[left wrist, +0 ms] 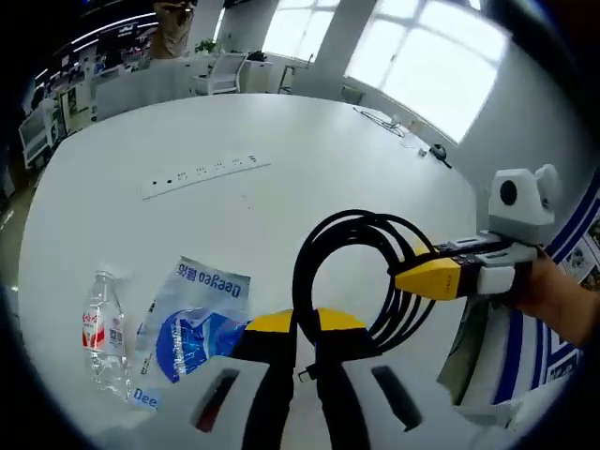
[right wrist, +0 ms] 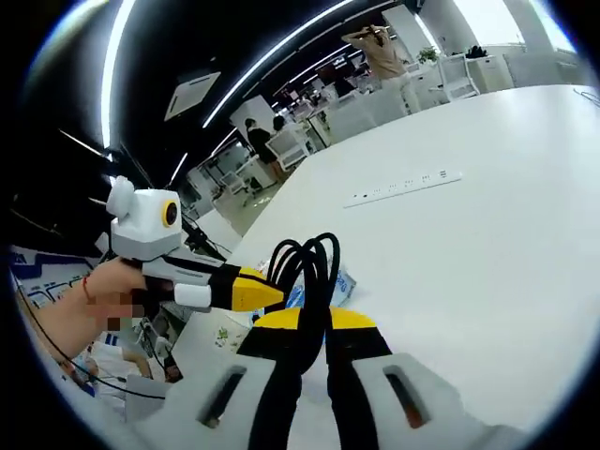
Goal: Arrange the tabletop items into an orderly group along one side of the table until the central work area is clear of visible clutter.
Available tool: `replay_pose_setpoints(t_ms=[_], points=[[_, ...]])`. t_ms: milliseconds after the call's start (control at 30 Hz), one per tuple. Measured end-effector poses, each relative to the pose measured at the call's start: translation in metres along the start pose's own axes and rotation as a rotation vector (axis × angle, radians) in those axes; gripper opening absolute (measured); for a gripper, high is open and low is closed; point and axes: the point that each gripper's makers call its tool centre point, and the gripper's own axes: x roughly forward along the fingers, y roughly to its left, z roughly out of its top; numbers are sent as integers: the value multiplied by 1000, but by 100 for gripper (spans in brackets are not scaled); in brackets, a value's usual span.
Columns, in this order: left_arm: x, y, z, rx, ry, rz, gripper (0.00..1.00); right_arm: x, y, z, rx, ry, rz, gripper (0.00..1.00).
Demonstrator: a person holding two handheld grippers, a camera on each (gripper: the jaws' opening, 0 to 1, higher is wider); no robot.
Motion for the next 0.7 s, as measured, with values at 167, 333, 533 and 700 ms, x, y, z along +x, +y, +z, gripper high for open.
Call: replay_pose_setpoints(t_ms=[167, 333, 533, 700], points=[[17, -27, -2, 1, 4, -31, 3, -24, -16, -5, 5, -12, -29, 6], [32, -52, -4, 14, 13, -47, 3, -44, -35, -11, 16, -11, -67, 6], [51, -71, -6, 22, 22, -57, 3, -61, -55, -17, 25, -11, -108, 6], [70, -87, -11, 16, 41, -64, 4, -70, -74, -24, 30, 6, -138, 6]])
